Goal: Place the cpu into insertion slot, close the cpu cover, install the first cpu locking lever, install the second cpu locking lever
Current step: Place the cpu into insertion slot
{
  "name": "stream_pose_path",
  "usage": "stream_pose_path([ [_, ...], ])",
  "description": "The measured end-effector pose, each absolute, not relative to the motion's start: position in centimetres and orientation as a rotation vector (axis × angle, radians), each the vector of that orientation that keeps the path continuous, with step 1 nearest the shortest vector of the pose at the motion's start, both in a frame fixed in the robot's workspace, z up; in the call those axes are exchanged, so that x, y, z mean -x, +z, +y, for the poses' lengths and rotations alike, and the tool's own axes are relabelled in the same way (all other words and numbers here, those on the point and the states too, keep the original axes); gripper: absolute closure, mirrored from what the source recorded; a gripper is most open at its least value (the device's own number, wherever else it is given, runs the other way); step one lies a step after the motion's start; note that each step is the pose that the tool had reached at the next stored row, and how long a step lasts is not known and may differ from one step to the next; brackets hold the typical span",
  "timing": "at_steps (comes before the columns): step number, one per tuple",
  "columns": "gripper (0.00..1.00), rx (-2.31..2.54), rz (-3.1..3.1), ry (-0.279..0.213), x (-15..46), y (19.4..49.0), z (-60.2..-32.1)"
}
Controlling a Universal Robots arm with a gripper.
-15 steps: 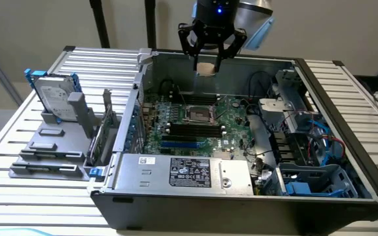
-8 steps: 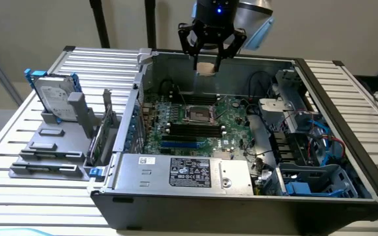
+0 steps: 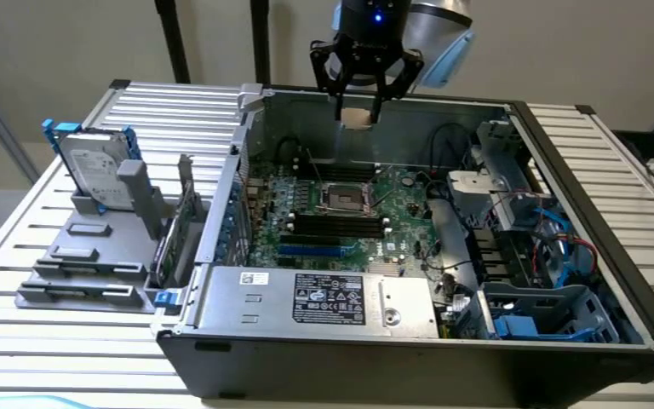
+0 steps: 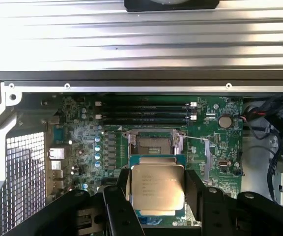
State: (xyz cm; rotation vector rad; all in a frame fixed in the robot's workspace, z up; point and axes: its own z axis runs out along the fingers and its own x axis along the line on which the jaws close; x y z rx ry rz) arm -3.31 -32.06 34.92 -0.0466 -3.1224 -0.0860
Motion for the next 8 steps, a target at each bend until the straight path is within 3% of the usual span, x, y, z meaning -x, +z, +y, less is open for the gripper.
stream_pose_path([
  [8, 0.46, 0.252, -3.116, -0.088, 3.28, 34.56, -32.05],
])
